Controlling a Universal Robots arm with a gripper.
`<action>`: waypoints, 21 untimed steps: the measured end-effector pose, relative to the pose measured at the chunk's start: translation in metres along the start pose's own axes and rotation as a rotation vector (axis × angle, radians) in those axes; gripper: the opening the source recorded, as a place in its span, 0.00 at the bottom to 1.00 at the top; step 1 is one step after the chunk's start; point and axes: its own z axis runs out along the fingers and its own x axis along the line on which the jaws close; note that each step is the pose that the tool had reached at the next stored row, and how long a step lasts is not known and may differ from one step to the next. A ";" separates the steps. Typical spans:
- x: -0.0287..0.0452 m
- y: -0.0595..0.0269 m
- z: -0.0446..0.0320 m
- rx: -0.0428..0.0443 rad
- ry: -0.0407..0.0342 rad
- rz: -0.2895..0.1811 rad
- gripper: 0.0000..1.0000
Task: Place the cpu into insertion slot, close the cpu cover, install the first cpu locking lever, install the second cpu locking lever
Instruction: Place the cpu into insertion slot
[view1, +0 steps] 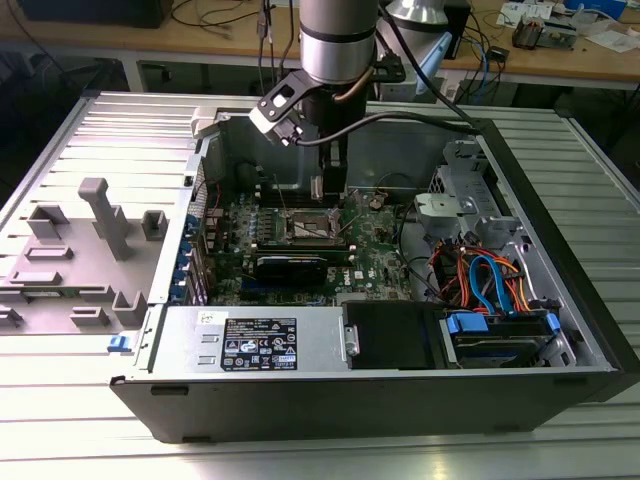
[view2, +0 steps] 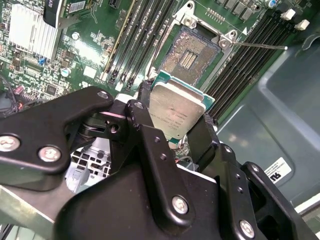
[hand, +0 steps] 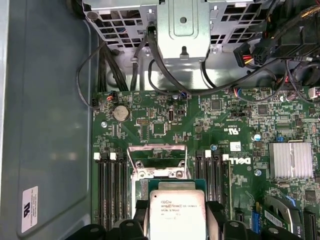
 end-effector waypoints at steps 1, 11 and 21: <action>-0.0002 -0.0004 0.0005 -0.0001 -0.0001 0.000 0.54; -0.0004 -0.0009 0.0023 -0.0006 0.0003 0.000 0.54; -0.0007 -0.0016 0.0048 -0.0056 0.0029 0.000 0.54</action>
